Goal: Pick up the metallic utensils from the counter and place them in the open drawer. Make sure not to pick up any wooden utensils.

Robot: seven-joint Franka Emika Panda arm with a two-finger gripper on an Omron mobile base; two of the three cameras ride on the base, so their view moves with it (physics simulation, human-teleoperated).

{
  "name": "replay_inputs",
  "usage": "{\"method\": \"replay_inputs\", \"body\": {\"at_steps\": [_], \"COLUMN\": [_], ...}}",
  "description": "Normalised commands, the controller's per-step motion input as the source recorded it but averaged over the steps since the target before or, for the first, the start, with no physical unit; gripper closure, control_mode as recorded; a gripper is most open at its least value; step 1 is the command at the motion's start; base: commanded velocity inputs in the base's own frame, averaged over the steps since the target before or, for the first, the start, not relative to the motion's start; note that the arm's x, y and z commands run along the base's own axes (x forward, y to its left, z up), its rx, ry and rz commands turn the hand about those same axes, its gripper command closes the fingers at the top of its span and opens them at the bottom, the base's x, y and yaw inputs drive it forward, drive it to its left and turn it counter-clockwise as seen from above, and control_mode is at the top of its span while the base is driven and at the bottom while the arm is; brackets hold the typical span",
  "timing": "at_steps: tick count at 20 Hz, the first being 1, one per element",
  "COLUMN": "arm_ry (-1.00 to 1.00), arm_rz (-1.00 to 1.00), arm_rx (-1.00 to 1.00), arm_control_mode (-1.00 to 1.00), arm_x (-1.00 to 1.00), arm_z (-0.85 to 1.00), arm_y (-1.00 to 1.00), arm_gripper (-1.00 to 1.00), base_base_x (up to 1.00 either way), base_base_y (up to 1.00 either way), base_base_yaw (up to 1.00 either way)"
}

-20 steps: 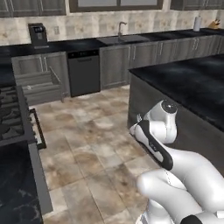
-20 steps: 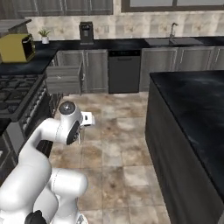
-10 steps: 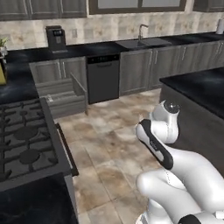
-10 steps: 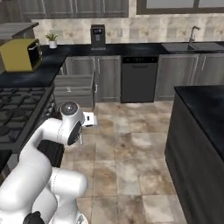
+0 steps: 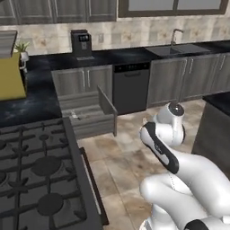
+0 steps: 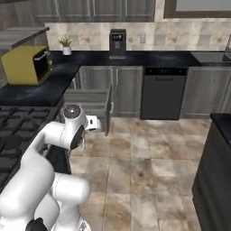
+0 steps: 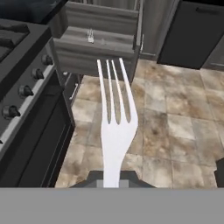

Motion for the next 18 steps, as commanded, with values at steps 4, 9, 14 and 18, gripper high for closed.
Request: {"method": "replay_inputs", "body": {"at_steps": [4,9,14,18], "arm_ry": [0.0,0.0,0.0,0.0], "arm_rz": [0.0,0.0,0.0,0.0], "arm_rx": [0.0,0.0,0.0,0.0], "arm_control_mode": [1.0,1.0,1.0,1.0], "arm_x": [0.0,0.0,0.0,0.0], "arm_z": [0.0,0.0,0.0,0.0], "arm_y": [0.0,0.0,0.0,0.0], "arm_gripper": [1.0,1.0,1.0,1.0], "base_base_x": [1.0,1.0,1.0,1.0], "base_base_y": [0.47,0.33,0.04,0.62], "base_base_yaw": [0.04,0.06,0.07,0.0]}}
